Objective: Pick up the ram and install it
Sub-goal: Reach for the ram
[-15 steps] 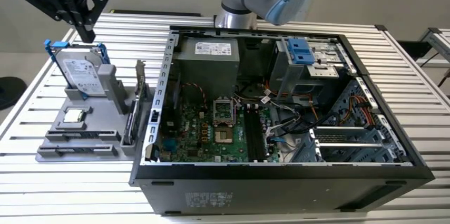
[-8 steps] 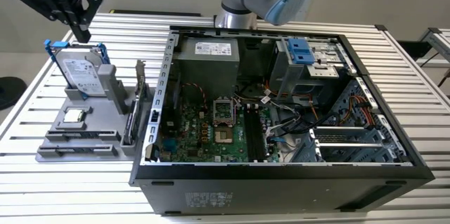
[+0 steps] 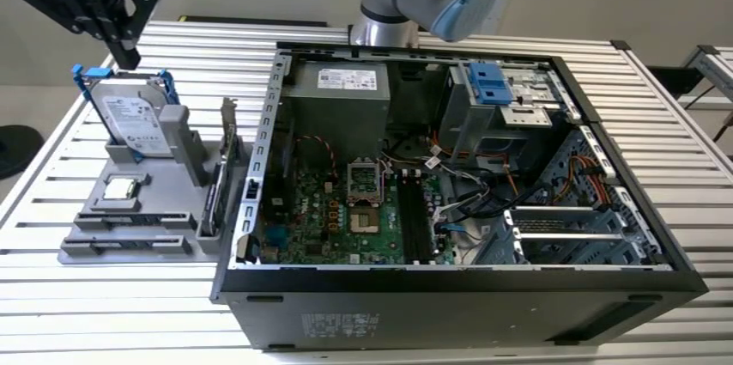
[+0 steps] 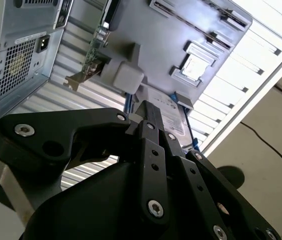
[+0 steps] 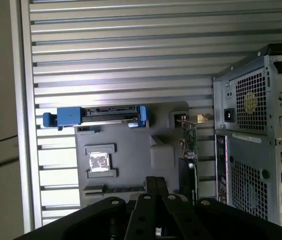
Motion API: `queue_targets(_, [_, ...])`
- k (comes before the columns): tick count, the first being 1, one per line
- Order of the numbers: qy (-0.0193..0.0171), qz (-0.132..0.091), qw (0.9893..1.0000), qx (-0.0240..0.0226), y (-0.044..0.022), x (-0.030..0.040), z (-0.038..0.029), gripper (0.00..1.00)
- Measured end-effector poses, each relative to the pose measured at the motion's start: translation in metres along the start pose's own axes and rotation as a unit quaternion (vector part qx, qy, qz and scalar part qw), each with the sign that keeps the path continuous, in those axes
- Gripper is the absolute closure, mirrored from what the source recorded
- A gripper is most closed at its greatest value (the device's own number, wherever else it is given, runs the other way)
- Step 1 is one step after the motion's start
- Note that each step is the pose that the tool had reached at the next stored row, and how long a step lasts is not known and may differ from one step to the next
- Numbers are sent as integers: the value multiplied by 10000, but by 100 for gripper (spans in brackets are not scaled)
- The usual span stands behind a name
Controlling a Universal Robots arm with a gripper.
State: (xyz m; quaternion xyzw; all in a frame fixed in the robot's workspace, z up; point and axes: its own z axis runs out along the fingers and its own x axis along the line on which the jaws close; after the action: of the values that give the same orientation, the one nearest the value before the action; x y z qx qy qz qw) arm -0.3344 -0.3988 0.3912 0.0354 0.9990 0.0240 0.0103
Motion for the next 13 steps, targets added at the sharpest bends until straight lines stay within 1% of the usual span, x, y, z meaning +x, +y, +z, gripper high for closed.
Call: queue_targets(13, [0, 0, 10000, 0, -14, 174, 0, 100])
